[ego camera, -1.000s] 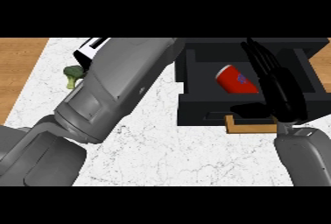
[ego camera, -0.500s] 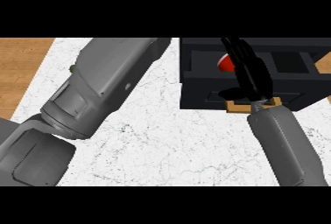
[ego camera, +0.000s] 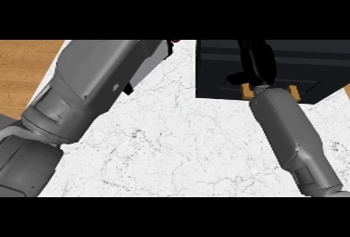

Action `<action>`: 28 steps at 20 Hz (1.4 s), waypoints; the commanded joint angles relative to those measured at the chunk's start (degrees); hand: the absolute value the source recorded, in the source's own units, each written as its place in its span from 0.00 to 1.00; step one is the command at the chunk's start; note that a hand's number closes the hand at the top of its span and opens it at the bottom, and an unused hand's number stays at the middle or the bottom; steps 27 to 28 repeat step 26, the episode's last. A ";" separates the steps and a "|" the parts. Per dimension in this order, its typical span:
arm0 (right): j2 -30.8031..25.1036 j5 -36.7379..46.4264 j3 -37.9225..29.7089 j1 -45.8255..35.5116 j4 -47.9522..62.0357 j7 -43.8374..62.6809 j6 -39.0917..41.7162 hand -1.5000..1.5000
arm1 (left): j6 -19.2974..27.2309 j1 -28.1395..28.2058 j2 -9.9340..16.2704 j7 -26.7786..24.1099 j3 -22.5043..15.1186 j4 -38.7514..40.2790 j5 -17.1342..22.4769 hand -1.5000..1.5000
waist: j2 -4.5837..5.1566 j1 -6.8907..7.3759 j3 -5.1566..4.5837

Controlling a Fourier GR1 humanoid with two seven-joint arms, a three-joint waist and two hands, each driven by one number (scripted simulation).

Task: Pick up the can, place it into the drawer and close the drawer

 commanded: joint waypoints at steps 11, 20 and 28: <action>-1.43 2.04 -5.36 -17.83 20.34 -0.83 -8.43 0.00 | -2.82 9.86 5.51 4.35 -1.65 -11.47 -1.42 0.00 | 0.32 2.55 -0.03; -0.86 -4.43 -10.90 -22.01 21.98 -6.52 -6.76 0.00 | -3.42 13.14 8.98 7.10 -1.89 -18.66 -1.53 0.00 | 0.27 3.35 0.08; 0.39 -6.76 -13.58 -22.07 22.95 -10.52 -8.72 0.00 | -5.33 17.84 11.24 6.94 -1.89 -22.95 -1.24 0.00 | 0.69 3.79 0.05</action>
